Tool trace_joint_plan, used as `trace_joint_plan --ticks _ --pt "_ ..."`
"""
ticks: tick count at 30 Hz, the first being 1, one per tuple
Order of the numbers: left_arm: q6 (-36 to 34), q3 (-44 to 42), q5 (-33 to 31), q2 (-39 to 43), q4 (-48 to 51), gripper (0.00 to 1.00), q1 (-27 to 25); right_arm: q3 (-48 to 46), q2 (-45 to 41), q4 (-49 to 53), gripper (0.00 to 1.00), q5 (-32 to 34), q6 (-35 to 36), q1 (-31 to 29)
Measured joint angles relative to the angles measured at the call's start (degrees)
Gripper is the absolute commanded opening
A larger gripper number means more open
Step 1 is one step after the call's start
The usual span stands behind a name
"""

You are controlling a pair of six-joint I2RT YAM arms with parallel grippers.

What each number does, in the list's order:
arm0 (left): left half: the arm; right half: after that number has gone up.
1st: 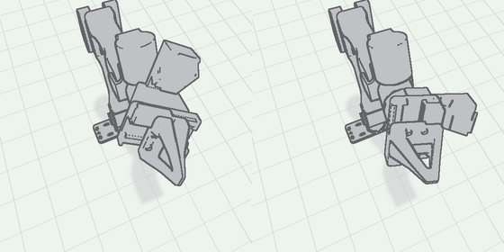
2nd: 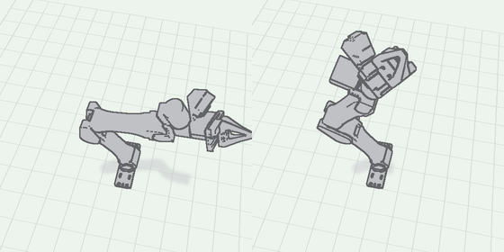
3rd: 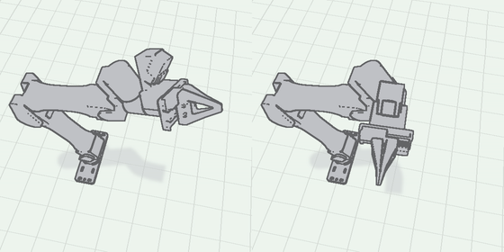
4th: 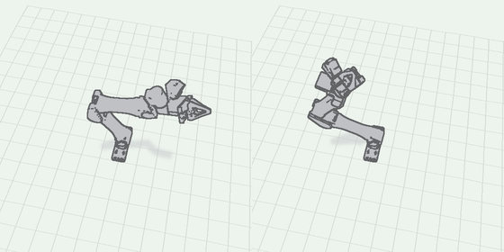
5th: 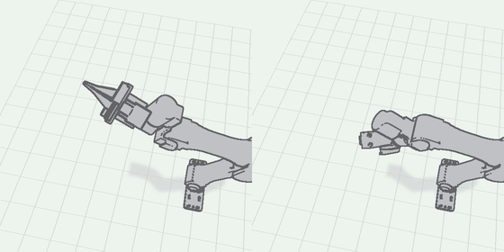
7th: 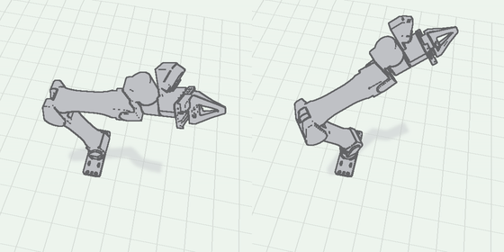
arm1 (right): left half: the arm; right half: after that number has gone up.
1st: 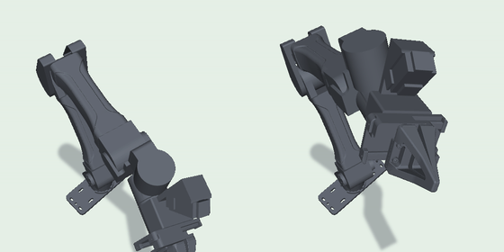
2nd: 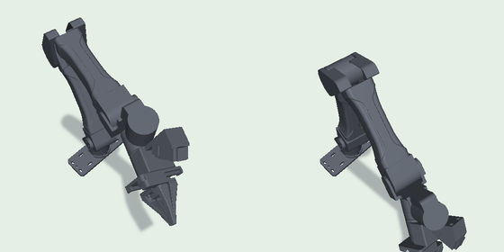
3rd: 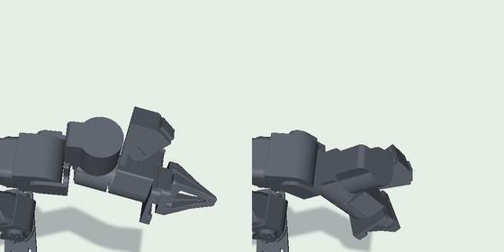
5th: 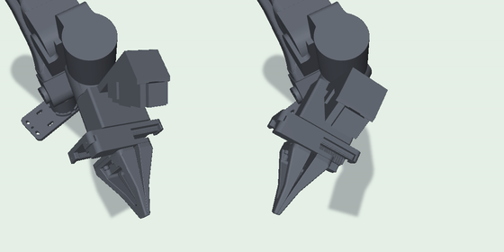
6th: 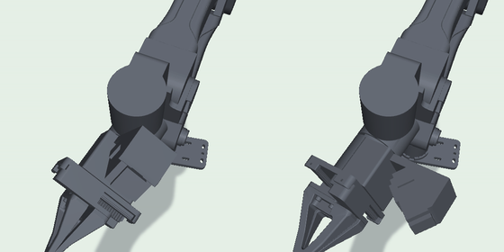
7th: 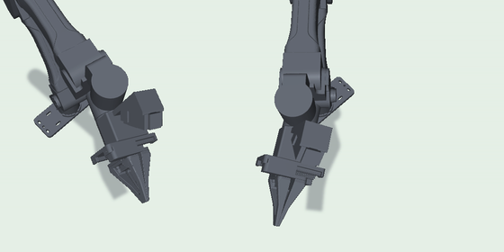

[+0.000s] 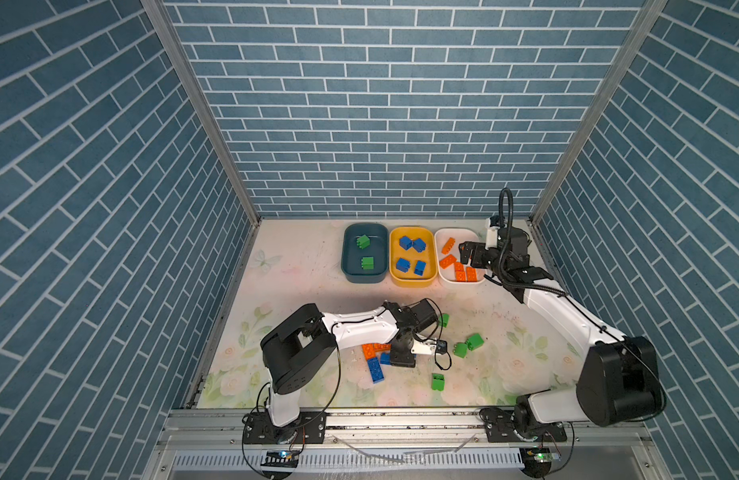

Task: Sort the legos into containers by color
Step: 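Grasp the blue brick with the left gripper while the right releases into the white bin, then carry the blue brick into the yellow bin and release it with the left gripper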

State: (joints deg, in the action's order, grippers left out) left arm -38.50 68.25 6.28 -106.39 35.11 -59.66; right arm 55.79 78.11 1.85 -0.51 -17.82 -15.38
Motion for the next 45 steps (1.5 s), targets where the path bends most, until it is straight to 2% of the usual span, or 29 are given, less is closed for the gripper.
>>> trace_joint_plan --ticks 5,13,20,32,38,45 --pt "-0.57 1.57 0.22 -1.75 0.09 0.63 0.0 -7.67 -7.1 0.39 0.99 1.84 -0.74 0.0" --pt "-1.18 3.39 0.68 -3.32 -0.02 0.57 0.0 -12.02 -11.08 2.38 0.99 4.42 -1.42 0.02" --pt "-1.31 5.44 0.83 -4.85 0.09 0.38 0.04 -12.13 -11.26 2.8 0.99 6.58 -1.44 0.02" --pt "-0.11 3.1 0.9 -2.95 -1.6 0.25 2.01 -12.13 -11.23 3.54 0.98 7.04 -2.16 0.0" --pt "4.15 2.01 3.21 1.9 -5.4 0.24 5.22 -12.13 -11.19 3.52 0.98 6.51 -2.95 0.02" --pt "16.2 3.74 6.99 5.29 -15.32 0.21 13.05 -12.02 -9.99 3.37 0.98 2.03 -2.97 0.0"
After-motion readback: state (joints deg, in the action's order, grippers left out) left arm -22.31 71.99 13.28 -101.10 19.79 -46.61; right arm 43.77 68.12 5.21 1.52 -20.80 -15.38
